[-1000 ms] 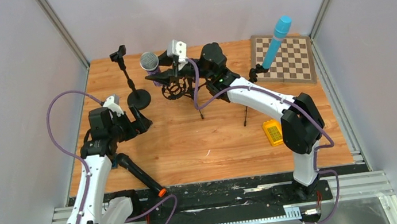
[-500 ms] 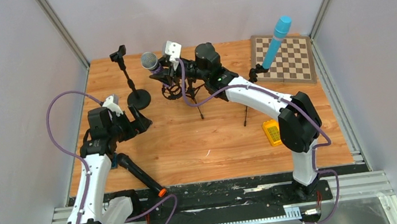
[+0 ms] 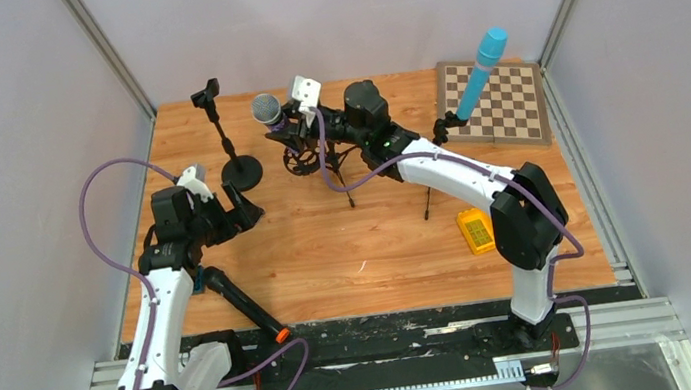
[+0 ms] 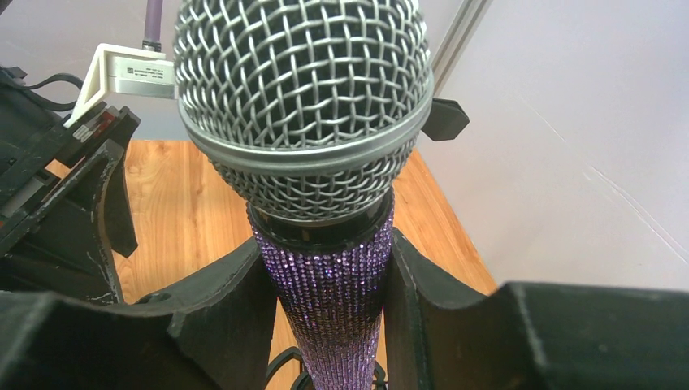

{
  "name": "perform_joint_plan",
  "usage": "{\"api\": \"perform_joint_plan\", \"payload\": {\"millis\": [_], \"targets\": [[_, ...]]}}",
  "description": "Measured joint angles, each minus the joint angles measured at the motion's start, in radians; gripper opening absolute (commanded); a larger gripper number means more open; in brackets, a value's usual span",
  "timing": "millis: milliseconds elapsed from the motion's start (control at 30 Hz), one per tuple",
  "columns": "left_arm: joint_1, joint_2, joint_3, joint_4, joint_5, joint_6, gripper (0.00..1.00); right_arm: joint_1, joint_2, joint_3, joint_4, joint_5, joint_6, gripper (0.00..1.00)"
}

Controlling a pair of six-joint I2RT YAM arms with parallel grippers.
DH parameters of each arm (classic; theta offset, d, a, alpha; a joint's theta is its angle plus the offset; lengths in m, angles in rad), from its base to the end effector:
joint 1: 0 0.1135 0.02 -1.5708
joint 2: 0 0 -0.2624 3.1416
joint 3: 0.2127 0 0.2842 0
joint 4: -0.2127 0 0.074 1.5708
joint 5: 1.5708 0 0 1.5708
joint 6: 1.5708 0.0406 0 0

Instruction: Attach the microphones to the stand

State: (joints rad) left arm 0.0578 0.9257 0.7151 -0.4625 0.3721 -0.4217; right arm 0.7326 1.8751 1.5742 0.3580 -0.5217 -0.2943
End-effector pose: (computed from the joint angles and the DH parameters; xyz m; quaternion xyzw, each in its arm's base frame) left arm 0.2343 -0.0012 0.2541 -0.1323 0.8791 -0.2411 0.3892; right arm 0.3513 0.3432 0.3450 -0.4892 0.4858 0.3256 0.6471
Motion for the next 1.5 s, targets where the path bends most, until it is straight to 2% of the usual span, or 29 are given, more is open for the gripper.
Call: {"api": "perform_joint_plan", "payload": {"millis": [767, 1133, 1500], "targets": [[0.008, 0.003, 0.0, 0.011, 0.016, -0.003, 1.0, 0.0, -0.116, -0.134, 0.002, 0.01, 0.0, 0.0], [0.009, 0.005, 0.0, 0.011, 0.02, -0.003, 1.0, 0.0, -0.132, -0.143, -0.008, 0.017, -0.001, 0.0], [0.009, 0.009, 0.0, 0.011, 0.023, -0.003, 1.0, 0.0, -0.151, -0.227, 0.082, 0.009, 0.005, 0.0]]}}
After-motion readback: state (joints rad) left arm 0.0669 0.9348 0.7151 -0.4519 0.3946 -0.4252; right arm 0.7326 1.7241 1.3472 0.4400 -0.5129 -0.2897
